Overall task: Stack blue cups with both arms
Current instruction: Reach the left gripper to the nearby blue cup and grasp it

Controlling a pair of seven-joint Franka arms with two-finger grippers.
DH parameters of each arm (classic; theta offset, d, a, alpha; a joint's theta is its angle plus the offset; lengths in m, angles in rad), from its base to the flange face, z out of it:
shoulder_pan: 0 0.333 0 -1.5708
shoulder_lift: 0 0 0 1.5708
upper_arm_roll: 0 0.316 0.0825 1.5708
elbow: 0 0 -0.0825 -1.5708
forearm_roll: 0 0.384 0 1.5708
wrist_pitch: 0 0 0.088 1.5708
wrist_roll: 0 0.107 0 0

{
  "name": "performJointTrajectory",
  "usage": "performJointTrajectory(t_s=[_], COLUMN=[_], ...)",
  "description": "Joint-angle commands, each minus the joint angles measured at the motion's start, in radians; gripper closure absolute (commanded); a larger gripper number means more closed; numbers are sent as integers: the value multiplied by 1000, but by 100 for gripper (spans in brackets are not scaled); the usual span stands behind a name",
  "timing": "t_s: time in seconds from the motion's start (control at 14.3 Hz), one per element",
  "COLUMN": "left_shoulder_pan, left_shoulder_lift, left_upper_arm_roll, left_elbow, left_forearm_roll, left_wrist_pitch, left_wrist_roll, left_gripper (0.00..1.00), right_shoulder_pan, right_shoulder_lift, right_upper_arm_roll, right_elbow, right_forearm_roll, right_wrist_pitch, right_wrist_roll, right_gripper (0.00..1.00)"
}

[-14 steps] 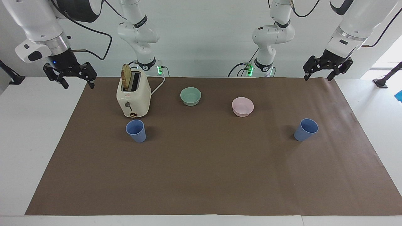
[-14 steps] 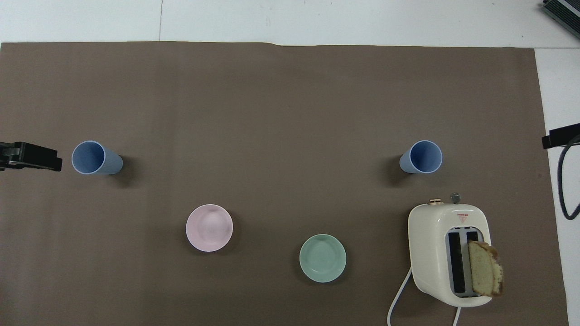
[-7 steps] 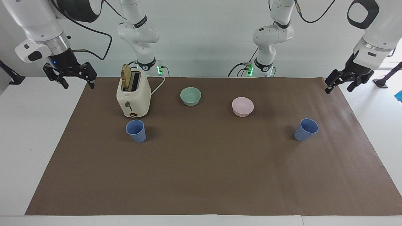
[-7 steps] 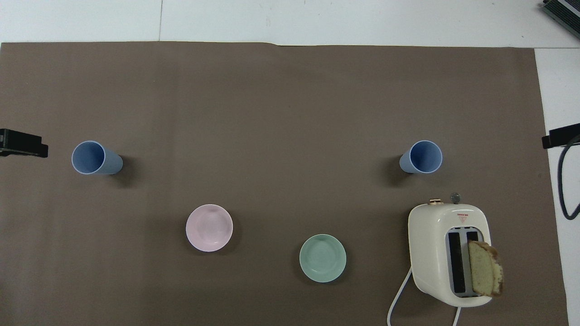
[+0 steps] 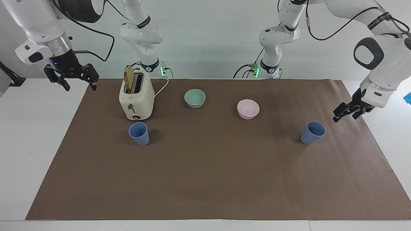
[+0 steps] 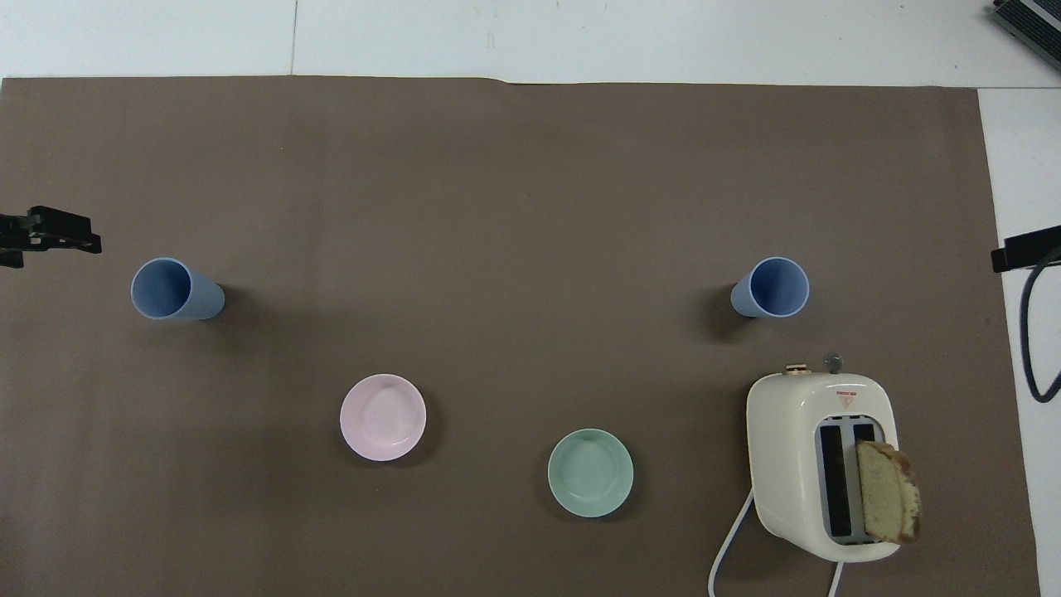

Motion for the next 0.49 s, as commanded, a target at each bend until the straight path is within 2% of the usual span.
performJointTrajectory(t_s=[0.0, 0.14, 0.28, 0.42], left_shoulder_pan=[8, 8, 8, 0], left_shoulder_lift=[-19, -6, 27, 28], left_upper_arm_roll=[-9, -9, -9, -9], left_elbow=[-126, -151, -153, -171], left_forearm_roll=[-15, -15, -15, -15], left_wrist_pitch=[97, 154, 162, 171], left_wrist_roll=[2, 2, 0, -5], left_gripper=[0, 0, 0, 0], right_shoulder_pan=[-3, -3, -3, -3], right_shoulder_lift=[-11, -11, -11, -12], right_upper_arm_roll=[1, 1, 1, 1], right_elbow=[-13, -12, -12, -13], right_forearm_roll=[2, 2, 4, 4], right_wrist_pitch=[13, 13, 13, 13], right_wrist_roll=[-21, -21, -21, -21], right_gripper=[0, 0, 0, 0])
